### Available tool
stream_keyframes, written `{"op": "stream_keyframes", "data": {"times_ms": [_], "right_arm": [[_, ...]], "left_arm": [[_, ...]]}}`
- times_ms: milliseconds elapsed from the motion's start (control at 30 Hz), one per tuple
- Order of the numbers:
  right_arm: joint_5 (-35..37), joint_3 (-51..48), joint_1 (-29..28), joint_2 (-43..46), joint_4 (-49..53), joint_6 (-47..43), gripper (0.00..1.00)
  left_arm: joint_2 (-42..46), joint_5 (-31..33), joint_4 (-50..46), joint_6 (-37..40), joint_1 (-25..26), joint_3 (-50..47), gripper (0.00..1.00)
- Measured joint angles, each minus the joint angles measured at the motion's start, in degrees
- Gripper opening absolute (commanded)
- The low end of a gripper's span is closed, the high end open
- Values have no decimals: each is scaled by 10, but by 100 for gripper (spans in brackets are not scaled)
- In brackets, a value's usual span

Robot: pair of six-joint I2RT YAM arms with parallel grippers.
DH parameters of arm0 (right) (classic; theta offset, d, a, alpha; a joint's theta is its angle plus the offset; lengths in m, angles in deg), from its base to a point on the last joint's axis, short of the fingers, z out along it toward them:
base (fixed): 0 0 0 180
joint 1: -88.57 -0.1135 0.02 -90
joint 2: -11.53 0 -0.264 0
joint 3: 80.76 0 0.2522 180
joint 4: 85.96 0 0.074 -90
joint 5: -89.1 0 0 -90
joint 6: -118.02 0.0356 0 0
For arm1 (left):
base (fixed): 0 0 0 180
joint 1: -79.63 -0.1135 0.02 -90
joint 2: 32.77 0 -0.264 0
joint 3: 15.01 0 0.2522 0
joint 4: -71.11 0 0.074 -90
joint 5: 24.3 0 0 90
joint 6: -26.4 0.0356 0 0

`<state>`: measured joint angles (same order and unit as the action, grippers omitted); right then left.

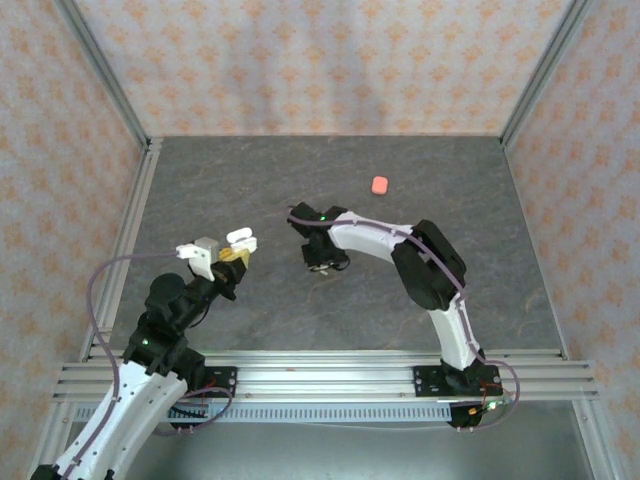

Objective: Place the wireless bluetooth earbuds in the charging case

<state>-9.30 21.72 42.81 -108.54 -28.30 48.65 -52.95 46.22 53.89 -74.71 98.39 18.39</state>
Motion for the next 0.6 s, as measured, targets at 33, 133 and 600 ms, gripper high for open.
{"op": "stream_keyframes", "data": {"times_ms": [33, 133, 600], "right_arm": [[-2, -3, 17, 2, -4, 7, 27], [-21, -23, 56, 13, -19, 24, 27], [-64, -152, 203, 95, -101, 155, 35]], "left_arm": [[-19, -7, 3, 0, 0, 9, 2], [-71, -27, 13, 0, 0, 37, 1], [-258, -87, 77, 9, 68, 116, 0]]}}
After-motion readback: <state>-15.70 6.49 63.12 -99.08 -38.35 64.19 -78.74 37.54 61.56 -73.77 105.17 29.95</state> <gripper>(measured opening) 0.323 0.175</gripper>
